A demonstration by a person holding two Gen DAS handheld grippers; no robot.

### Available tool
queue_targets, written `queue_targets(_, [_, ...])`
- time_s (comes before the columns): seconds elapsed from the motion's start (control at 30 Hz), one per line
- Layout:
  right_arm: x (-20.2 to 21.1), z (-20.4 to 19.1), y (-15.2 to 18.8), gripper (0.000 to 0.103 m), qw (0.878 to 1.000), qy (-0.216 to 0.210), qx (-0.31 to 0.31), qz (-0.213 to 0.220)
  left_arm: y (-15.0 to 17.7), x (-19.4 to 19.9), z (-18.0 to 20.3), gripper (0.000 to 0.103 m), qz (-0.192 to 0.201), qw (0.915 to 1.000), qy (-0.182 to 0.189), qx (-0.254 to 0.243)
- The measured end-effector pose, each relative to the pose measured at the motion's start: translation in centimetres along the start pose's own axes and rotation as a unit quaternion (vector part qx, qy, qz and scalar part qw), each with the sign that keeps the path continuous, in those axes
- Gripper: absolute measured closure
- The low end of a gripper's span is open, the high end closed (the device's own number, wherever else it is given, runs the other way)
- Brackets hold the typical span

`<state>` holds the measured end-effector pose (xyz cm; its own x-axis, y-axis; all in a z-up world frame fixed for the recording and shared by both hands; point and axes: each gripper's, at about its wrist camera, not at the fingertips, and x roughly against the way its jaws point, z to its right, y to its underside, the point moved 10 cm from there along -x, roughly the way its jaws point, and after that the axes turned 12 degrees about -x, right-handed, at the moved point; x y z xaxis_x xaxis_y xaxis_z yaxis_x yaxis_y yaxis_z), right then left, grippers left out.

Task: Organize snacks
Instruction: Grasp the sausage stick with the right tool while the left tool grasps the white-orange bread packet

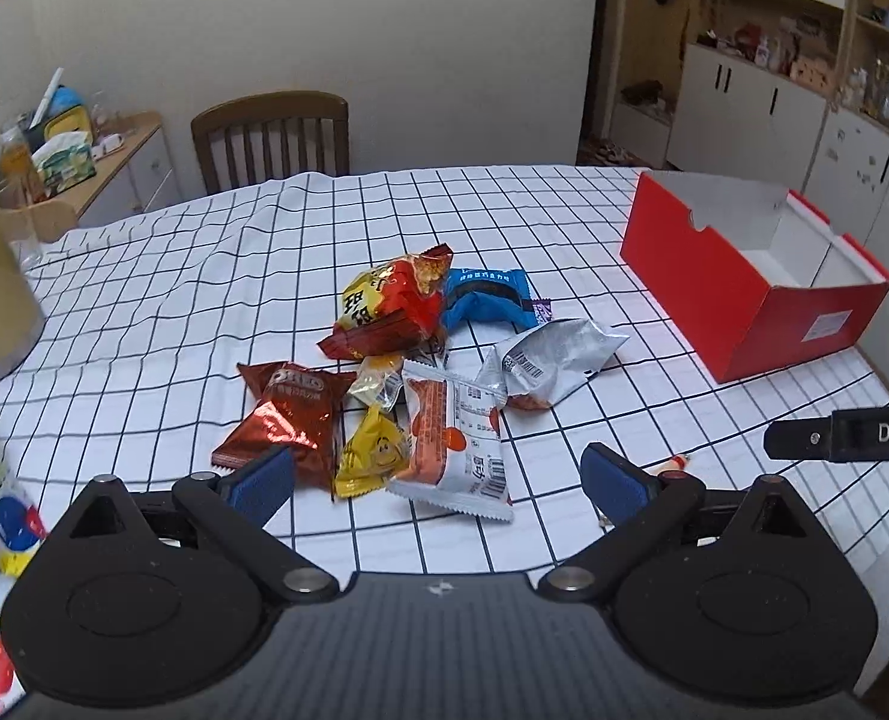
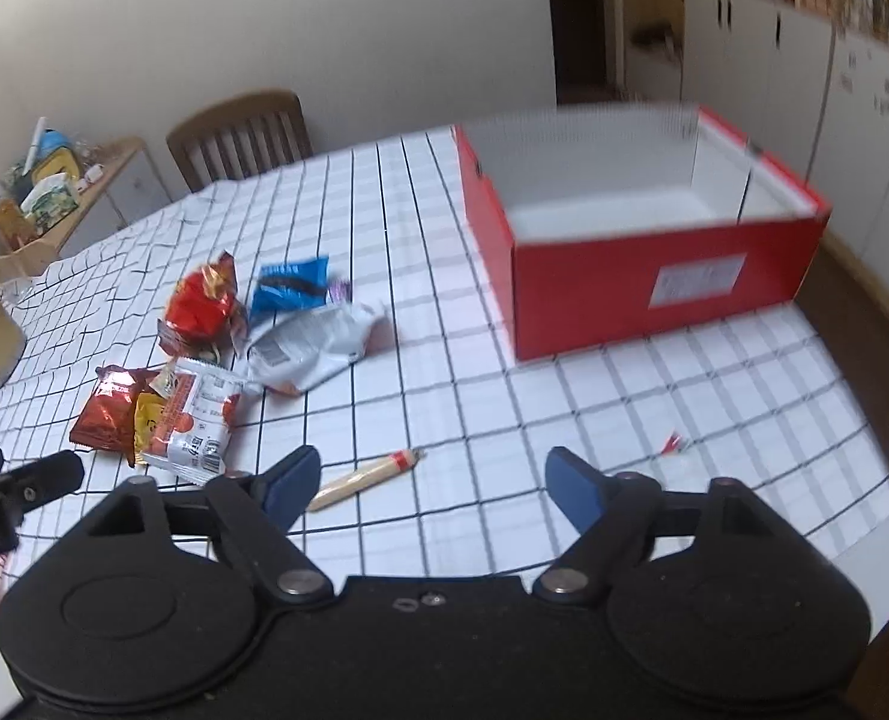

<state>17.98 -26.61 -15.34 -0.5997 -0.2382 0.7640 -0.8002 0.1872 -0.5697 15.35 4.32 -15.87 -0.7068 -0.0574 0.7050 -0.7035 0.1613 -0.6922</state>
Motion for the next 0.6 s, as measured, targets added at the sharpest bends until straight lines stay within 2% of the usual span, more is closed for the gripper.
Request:
queue_targets(0.17, [-3.1, -0.4, 0.0, 0.029, 0.997, -0.002, -0.048, -0.059, -0.5, -2.7, 0.9, 0.002, -0.001, 0.9994, -0.012, -0.032])
queue_targets(0.33, [-5.7, -0.9, 0.0, 0.037, 0.992, 0.001, -0.08, -0.1, -0.9, -4.7, 2.6, 0.003, 0.004, 0.9936, -0.049, -0.102])
queue_targets(0.4, [-6.6, -1.1, 0.0, 0.041, 0.989, -0.001, -0.093, -0.117, -1.0, -5.4, 3.1, 0.003, 0.002, 0.9929, -0.051, -0.108])
queue_targets(0.43, [-7.1, -1.0, 0.1, 0.044, 0.987, 0.0, -0.1, -0.127, -1.1, -5.8, 3.3, 0.007, 0.001, 0.9924, -0.051, -0.112])
queue_targets(0.6, [-8.7, -1.3, 0.2, 0.048, 0.978, 0.006, -0.133, -0.162, -1.1, -7.6, 3.6, 0.011, -0.012, 0.9921, -0.052, -0.114])
